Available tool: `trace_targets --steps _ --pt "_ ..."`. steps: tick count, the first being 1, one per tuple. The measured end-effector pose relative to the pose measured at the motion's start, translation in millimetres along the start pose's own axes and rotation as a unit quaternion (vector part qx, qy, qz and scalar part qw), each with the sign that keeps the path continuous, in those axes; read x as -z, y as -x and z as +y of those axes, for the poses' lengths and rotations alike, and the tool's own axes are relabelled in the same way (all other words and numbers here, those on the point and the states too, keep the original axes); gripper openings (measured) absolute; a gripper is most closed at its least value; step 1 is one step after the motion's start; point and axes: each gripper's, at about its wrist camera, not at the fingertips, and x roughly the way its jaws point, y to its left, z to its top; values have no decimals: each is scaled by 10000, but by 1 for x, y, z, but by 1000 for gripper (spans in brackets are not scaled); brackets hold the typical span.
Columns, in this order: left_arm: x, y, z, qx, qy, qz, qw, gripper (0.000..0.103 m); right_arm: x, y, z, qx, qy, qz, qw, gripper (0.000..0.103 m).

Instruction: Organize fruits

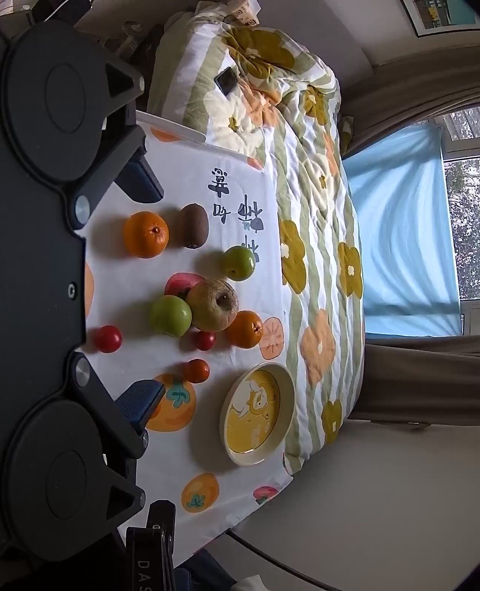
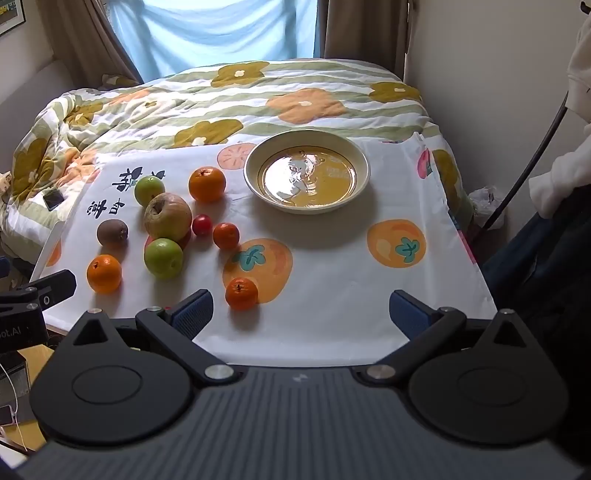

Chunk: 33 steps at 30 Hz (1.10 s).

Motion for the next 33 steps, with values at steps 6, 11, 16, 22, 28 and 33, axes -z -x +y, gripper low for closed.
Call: trace_targets --steps 6,11,16,22,28,33 --pt "3 -2 5 22 13 21 10000 103 0 0 2 -1 -6 2 10000 103" --pt "-2 2 2 -49 -3 -23 10000 103 -1 -1 7 4 28 -62 10000 103" --pt "-3 1 1 -62 4 -25 10000 103 0 1 4 -26 42 -91 9999 103" --pt "-2 1 2 -62 6 -37 10000 103 -1 1 5 -25 44 -93 9999 103" --pt "-2 0 3 -61 8 -34 10000 103 -1 1 6 -27 44 -96 9999 103" --pt "-2 -1 6 -54 23 -15 10000 103 -1 1 8 -22 53 -73 10000 103"
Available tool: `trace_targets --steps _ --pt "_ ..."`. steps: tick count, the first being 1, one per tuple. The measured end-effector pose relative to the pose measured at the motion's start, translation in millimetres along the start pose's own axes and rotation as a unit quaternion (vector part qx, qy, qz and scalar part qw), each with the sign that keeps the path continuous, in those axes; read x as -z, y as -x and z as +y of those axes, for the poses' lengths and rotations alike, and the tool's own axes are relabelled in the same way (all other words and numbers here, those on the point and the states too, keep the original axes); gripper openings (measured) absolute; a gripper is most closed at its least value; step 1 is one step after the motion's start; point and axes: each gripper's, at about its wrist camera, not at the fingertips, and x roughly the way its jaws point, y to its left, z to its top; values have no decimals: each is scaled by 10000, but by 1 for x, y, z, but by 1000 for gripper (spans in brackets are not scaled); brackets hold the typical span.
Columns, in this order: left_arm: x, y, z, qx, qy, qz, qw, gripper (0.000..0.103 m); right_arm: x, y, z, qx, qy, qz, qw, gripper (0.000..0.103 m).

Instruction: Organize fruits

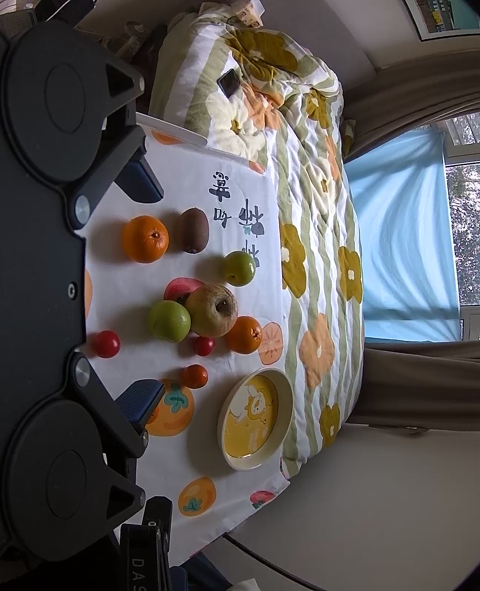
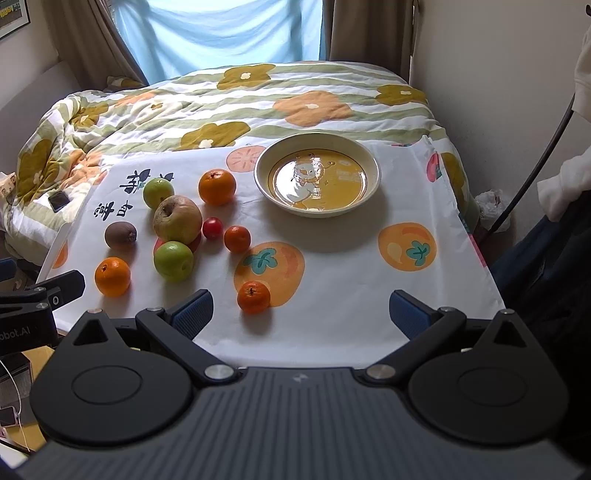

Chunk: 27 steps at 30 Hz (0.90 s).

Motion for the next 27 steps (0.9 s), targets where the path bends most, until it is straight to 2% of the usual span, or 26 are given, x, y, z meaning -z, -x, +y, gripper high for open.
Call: trace_targets --steps 27 --pt "0 -3 0 -8 9 26 10000 103 0 -1 2 -24 -26 -9 10000 103"
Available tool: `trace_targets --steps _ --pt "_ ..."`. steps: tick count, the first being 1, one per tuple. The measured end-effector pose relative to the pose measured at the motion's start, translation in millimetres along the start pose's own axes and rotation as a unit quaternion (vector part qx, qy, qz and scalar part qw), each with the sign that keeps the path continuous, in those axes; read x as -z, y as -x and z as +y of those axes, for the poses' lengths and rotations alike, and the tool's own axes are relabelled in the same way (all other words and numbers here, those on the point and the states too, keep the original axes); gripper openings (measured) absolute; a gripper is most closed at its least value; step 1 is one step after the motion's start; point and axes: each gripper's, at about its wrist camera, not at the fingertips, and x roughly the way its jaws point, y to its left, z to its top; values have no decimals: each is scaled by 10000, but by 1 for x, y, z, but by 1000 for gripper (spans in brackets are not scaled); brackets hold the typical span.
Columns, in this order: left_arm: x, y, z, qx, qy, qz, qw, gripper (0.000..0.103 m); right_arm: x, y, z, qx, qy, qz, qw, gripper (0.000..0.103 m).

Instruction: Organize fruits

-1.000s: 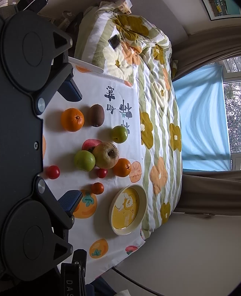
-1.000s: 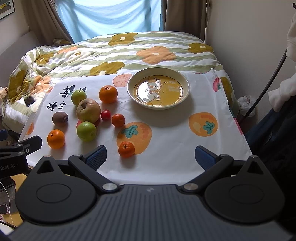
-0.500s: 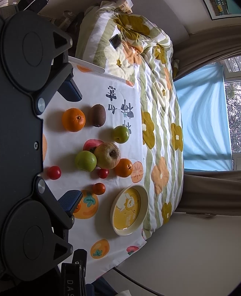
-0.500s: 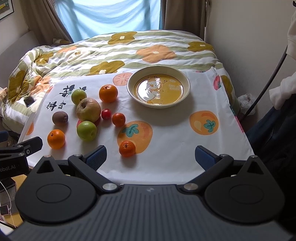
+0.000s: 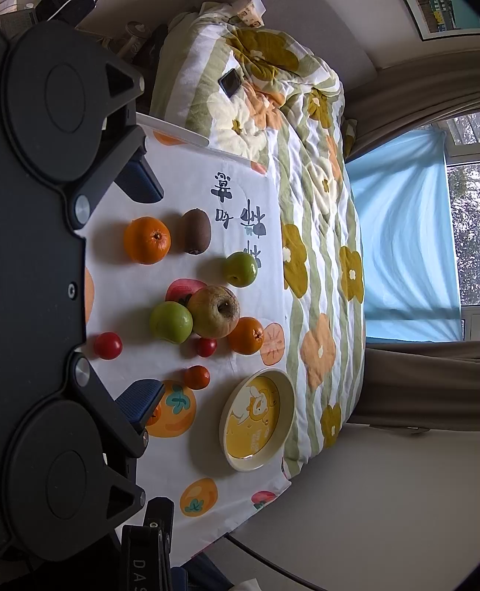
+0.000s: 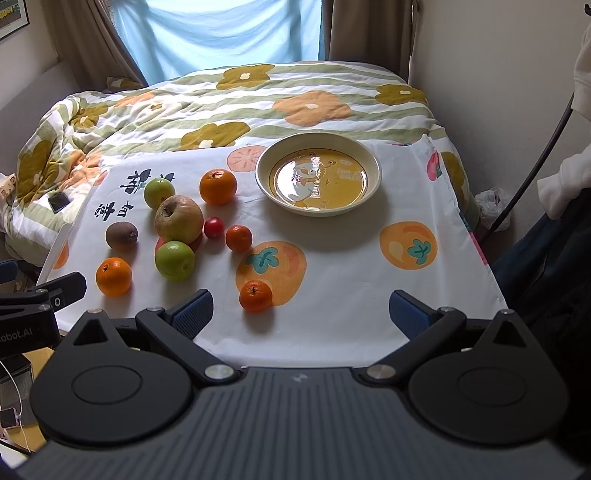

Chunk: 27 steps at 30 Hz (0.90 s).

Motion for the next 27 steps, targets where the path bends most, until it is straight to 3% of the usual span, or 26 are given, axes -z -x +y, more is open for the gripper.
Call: trace_targets --steps 27 --pt "1 1 2 -14 17 -14 10000 103 0 2 5 -17 36 -53 10000 103"
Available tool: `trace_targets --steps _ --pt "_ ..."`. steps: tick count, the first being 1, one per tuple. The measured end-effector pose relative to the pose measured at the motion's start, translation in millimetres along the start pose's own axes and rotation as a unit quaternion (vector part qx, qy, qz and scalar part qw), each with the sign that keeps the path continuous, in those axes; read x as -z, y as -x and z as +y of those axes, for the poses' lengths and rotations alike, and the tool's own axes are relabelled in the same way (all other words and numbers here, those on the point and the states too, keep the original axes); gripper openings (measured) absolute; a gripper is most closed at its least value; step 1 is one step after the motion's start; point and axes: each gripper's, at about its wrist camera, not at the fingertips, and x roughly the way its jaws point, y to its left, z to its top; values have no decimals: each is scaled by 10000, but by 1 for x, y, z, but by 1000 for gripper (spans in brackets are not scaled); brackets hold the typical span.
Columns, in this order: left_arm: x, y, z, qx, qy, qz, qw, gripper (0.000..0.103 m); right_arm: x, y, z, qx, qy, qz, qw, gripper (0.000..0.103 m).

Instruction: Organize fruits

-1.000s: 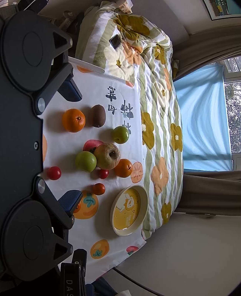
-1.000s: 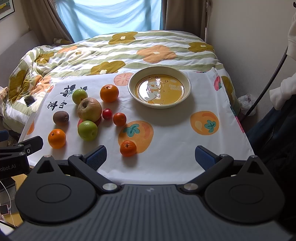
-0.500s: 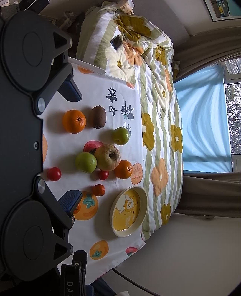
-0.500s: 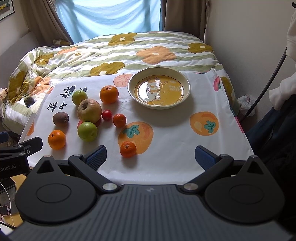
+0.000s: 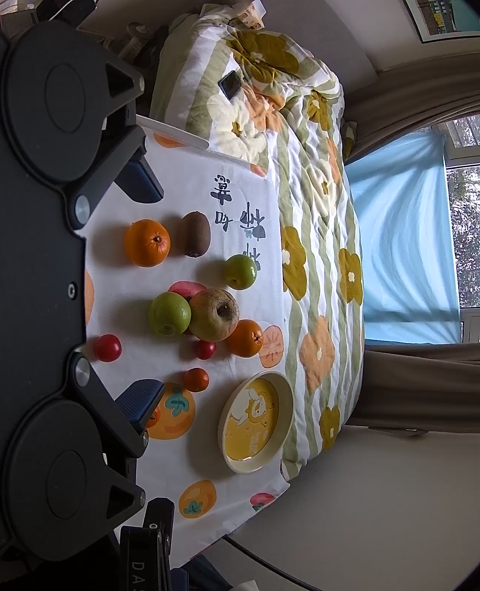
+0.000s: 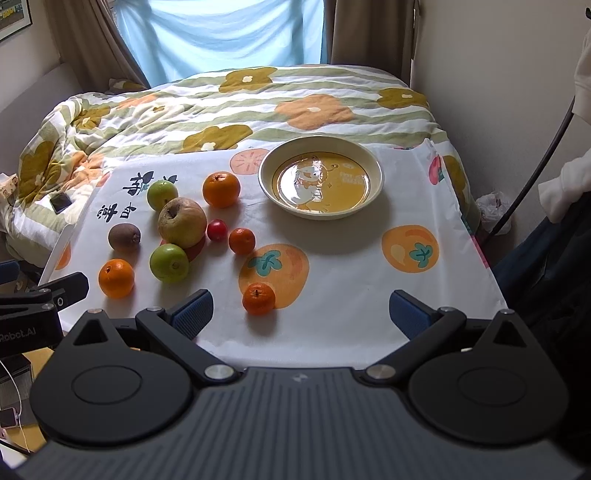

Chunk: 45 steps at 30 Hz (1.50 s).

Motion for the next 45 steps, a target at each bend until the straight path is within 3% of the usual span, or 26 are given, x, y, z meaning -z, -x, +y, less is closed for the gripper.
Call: trace_targets --steps 16,29,34,45 --pt "0 6 2 -103 49 -20 9999 103 -2 3 -2 -57 42 6 10000 103" --pt "7 -4 18 -800 286 -44 9964 103 -19 -31 -4 -584 511 113 9969 103" --pt "16 -25 30 -903 270 -52 9955 103 -26 -61 8 -950 744 81 9927 103" --pt "36 -98 57 -564 -269 167 9979 102 -27 -128 57 -1309 802 209 9879 103"
